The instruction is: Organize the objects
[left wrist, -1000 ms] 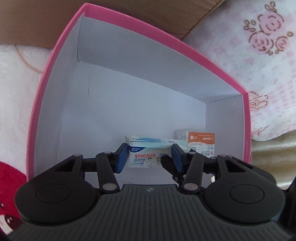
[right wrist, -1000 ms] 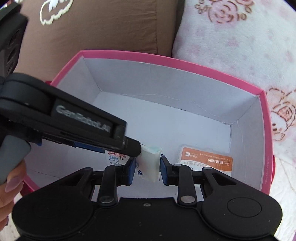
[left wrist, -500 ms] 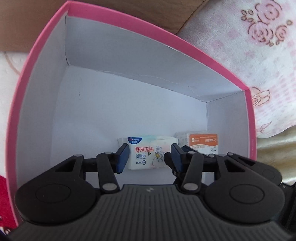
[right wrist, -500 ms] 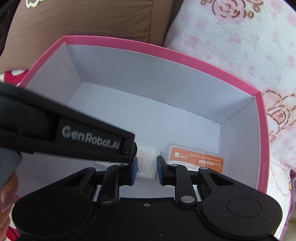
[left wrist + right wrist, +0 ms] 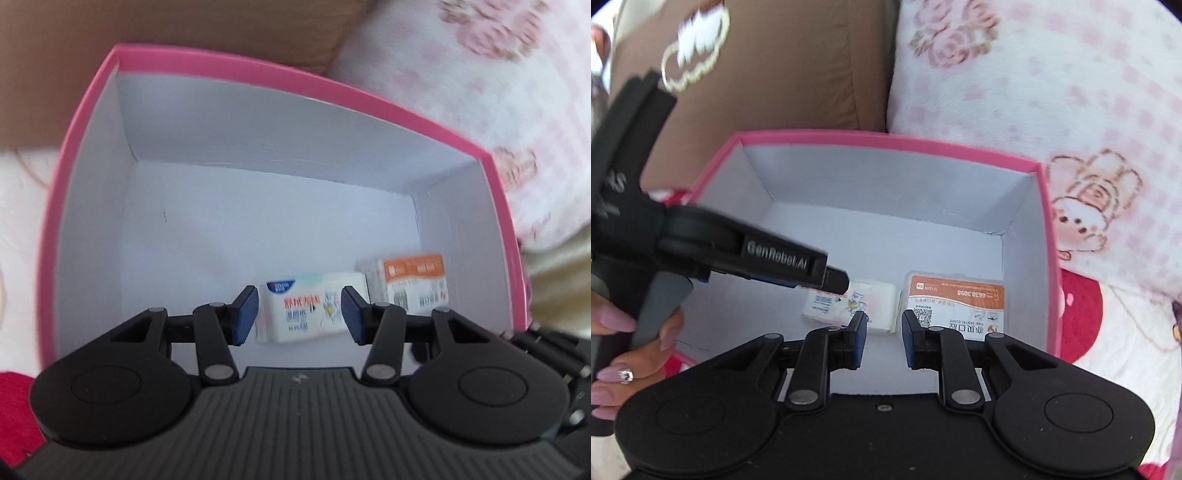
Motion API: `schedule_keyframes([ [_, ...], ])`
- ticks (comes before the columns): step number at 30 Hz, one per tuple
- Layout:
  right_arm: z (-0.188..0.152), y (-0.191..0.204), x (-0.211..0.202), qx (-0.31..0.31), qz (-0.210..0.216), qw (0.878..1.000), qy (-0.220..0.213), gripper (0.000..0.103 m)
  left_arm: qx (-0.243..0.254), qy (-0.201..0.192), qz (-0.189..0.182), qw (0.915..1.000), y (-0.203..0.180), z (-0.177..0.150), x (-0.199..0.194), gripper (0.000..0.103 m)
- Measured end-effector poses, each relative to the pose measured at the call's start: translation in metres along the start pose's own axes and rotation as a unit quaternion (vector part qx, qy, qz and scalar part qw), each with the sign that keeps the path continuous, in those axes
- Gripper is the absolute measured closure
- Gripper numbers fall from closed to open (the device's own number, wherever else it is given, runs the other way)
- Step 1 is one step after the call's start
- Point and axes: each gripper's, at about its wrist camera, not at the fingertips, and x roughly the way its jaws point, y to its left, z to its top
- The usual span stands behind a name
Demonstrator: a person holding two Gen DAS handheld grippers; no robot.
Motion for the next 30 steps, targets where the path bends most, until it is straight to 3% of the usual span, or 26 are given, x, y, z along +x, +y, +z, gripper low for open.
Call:
schedule_keyframes([
  [11, -0.009, -0.004, -0.062, 0.015, 0.006, 1.000, -0.010, 0.078, 0.070, -0.003, -0.013, 0.9974, -0.033, -0.017, -0.085, 0.052],
  [20, -0.029, 0.019, -0.124, -0.003, 0.007, 1.000, -0.020, 0.076, 0.139, -0.016, 0.019, 0.9900, -0.071, -0.050, -0.159, 0.047],
  [25, -0.041, 0.031, -0.157, -0.001, 0.028, 0.999, -0.046, 0.076, 0.173, -0.010, 0.040, 0.9840, -0.088, -0.076, -0.195, 0.046],
  [30, -0.052, 0.040, -0.183, -0.012, 0.026, 0.998, -0.054, 0.076, 0.181, -0.006, 0.055, 0.9819, -0.098, -0.090, -0.219, 0.046],
])
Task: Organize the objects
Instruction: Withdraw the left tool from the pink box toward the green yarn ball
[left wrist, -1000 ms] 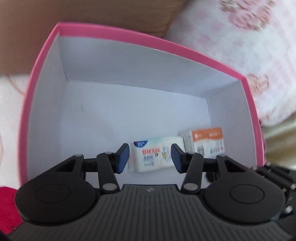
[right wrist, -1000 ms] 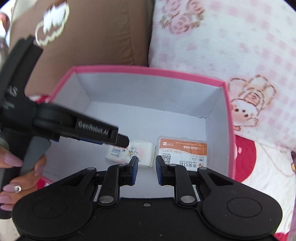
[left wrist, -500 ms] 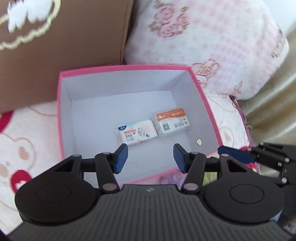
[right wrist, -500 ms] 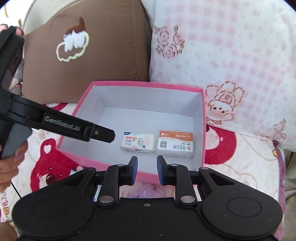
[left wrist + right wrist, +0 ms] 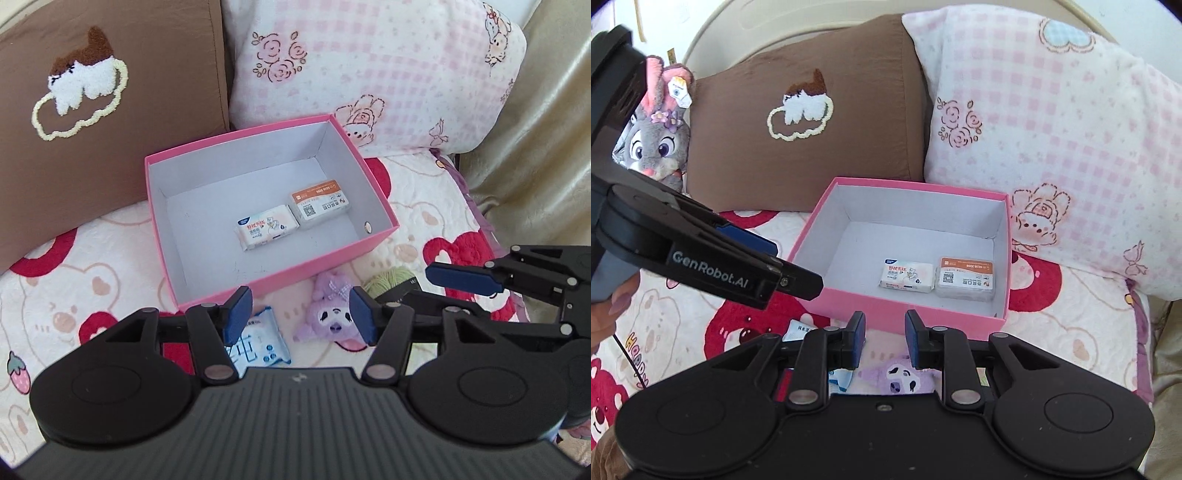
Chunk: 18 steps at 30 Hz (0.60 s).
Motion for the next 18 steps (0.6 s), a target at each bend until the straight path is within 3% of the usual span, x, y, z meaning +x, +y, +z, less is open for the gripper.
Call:
schedule_keyframes([
  [11, -0.029, -0.005, -0.051, -0.012, -0.006, 1.000, -0.004, 0.071, 0.036, 0.031, 0.006, 0.9989, -0.030, -0.024, -0.046, 0.040],
  [18, -0.050, -0.008, -0.075, -0.014, -0.002, 1.000, -0.016, 0.061, 0.059, 0.036, 0.021, 0.9974, -0.046, -0.042, -0.078, 0.034],
])
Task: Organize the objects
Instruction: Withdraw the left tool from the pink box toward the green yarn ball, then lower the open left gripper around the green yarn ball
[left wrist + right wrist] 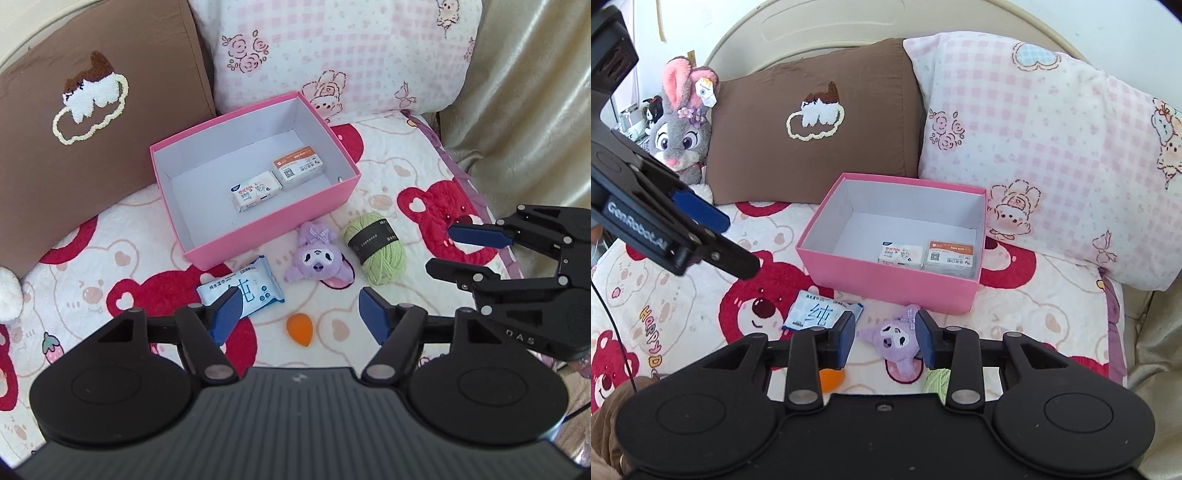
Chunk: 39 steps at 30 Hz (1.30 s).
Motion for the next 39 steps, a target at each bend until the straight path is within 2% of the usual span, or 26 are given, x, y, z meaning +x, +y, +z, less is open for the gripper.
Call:
schedule_keyframes([
  [4, -0.013, 0.004, -0.010, -0.015, -0.001, 1.000, -0.010, 0.058, 0.007, 0.010, -0.001, 0.9999, -0.008, -0.011, -0.006, 0.034],
  [7, -0.021, 0.006, -0.017, -0.026, -0.005, 0.999, -0.018, 0.052, 0.001, 0.002, -0.013, 0.9999, -0.013, -0.020, -0.007, 0.032],
  [8, -0.024, 0.007, -0.018, -0.034, -0.007, 0.999, -0.022, 0.050, -0.004, 0.000, -0.020, 0.9998, -0.013, -0.024, -0.007, 0.026],
  [10, -0.035, 0.011, -0.021, -0.061, -0.008, 0.998, -0.034, 0.041, -0.015, 0.000, -0.034, 0.9993, -0.014, -0.030, -0.005, 0.021],
  [12, -0.050, 0.013, -0.021, -0.088, -0.007, 0.994, -0.061, 0.025, -0.021, -0.006, -0.031, 0.9993, -0.015, -0.036, -0.002, 0.020],
  [13, -0.057, 0.013, -0.019, -0.095, -0.007, 0.993, -0.064, 0.022, -0.020, -0.009, -0.030, 0.9993, -0.017, -0.038, -0.001, 0.019],
  [16, -0.072, 0.010, -0.011, -0.105, -0.009, 0.993, -0.055, 0.022, -0.012, -0.008, -0.034, 0.9993, -0.023, -0.041, 0.008, 0.019],
  [24, -0.101, -0.013, -0.001, -0.078, -0.023, 0.995, -0.049, 0.015, -0.007, 0.005, -0.052, 0.9986, -0.038, -0.043, 0.047, 0.018],
  [31, -0.108, -0.027, 0.025, -0.056, -0.034, 0.998, -0.017, 0.015, 0.013, 0.008, -0.062, 0.9980, -0.056, -0.036, 0.081, 0.017],
  [36, -0.106, -0.028, 0.033, -0.045, -0.029, 0.998, -0.015, 0.015, -0.003, 0.013, -0.087, 0.9961, -0.060, -0.033, 0.102, 0.010],
  [39, -0.105, -0.031, 0.036, -0.029, -0.009, 0.999, -0.021, 0.015, -0.017, 0.007, -0.108, 0.9940, -0.061, -0.031, 0.116, 0.009],
])
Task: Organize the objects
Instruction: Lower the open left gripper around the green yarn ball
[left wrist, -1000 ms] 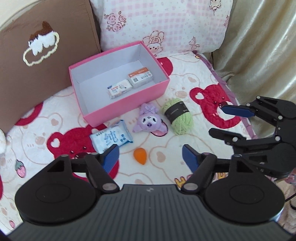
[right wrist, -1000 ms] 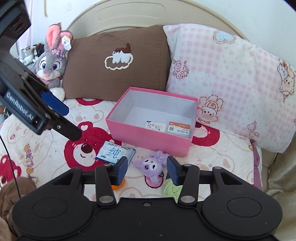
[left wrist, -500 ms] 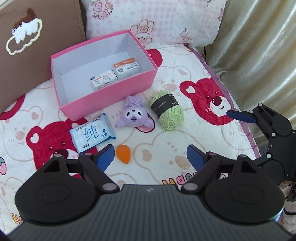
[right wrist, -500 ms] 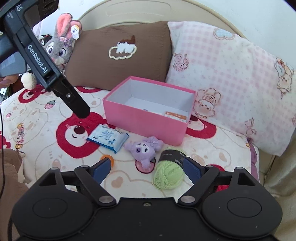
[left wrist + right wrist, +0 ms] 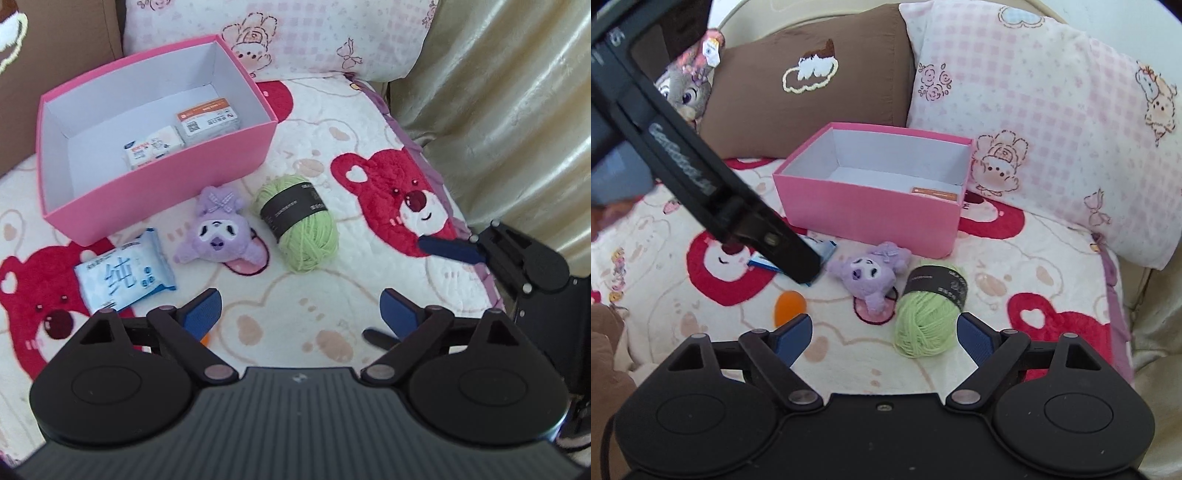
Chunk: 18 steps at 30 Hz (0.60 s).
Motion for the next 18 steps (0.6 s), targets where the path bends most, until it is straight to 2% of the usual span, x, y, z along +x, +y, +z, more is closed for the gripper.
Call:
schedule_keyframes([
  [7, -0.005, -0.005, 0.030, -0.004, -0.022, 0.999, -0.023, 0.015, -0.004, -0.024, -0.024, 0.9994, 0.000, 0.005, 0.028, 0.008],
  [10, -0.007, -0.014, 0.046, 0.014, -0.031, 0.999, -0.024, 0.015, 0.025, -0.028, 0.009, 0.9992, -0.004, 0.007, 0.041, 0.008],
  [12, -0.009, -0.018, 0.054, 0.018, -0.041, 0.998, -0.032, 0.015, 0.036, -0.031, 0.018, 0.9987, -0.002, 0.009, 0.049, 0.008],
  [18, -0.021, -0.022, 0.078, 0.004, -0.063, 0.997, -0.043, 0.015, 0.007, -0.020, -0.023, 0.9995, 0.015, 0.013, 0.076, 0.008],
])
